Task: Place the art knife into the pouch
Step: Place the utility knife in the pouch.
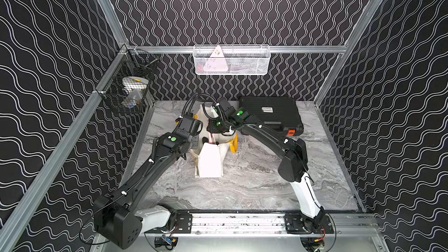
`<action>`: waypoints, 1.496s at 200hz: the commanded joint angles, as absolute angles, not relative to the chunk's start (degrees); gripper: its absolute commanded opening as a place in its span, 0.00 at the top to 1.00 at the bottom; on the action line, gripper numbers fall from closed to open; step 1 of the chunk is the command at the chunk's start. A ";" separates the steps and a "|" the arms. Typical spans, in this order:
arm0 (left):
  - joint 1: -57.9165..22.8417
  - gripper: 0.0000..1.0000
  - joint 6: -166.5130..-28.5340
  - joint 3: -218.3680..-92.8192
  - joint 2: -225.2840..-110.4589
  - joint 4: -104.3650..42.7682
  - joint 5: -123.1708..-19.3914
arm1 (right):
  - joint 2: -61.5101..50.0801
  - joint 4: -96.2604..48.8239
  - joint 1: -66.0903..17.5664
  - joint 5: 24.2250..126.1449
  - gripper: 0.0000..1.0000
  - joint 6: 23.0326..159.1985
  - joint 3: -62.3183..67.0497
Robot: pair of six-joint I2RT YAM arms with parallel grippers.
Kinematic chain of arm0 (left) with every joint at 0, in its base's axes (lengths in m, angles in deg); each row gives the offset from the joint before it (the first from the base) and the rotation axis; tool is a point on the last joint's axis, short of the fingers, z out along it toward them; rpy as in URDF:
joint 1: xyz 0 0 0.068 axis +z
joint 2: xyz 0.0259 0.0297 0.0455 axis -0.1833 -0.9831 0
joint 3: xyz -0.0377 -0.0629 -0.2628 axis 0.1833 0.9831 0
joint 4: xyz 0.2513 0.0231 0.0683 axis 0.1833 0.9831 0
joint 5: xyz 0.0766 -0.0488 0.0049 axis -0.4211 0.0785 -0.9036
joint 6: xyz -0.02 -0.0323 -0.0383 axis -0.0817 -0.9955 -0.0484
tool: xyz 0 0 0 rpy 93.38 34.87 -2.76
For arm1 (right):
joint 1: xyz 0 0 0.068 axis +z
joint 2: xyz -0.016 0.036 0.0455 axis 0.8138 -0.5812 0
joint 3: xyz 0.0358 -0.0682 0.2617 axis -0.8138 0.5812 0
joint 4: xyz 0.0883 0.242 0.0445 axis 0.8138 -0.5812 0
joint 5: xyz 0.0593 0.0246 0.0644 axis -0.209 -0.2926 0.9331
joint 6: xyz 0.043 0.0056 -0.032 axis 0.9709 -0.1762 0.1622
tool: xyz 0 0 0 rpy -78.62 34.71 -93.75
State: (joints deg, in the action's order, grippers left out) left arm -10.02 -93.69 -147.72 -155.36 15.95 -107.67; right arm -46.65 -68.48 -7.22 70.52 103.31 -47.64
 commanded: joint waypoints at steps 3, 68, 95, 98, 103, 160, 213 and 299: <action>-10.07 1.00 -93.22 -147.64 -155.33 14.52 -107.94 | -49.04 -65.02 -7.00 74.73 0.71 104.11 -47.05; -10.13 1.00 -93.14 -147.63 -155.61 14.37 -107.85 | -50.85 -60.38 -6.67 77.42 0.72 105.13 -40.04; -10.17 1.00 -93.13 -147.66 -155.63 14.43 -107.86 | -52.27 -61.17 -6.40 76.55 0.72 104.19 -39.26; -10.18 1.00 -93.10 -147.62 -155.63 14.43 -107.83 | -52.54 -61.45 -6.31 76.36 0.72 104.08 -39.45; -10.18 1.00 -93.13 -147.67 -155.57 14.40 -107.89 | -52.97 -62.01 -6.22 76.06 0.72 103.83 -39.68; -10.25 1.00 -93.40 -147.62 -155.64 14.64 -108.58 | -57.45 -76.00 -5.68 67.33 0.73 99.04 -46.59; -10.27 1.00 -93.66 -147.72 -155.55 14.96 -109.84 | -57.58 -86.23 -6.19 58.53 0.73 95.27 -49.84; -10.27 1.00 -93.88 -147.71 -155.46 15.18 -111.11 | -54.11 -87.14 -7.27 55.85 0.63 94.21 -45.59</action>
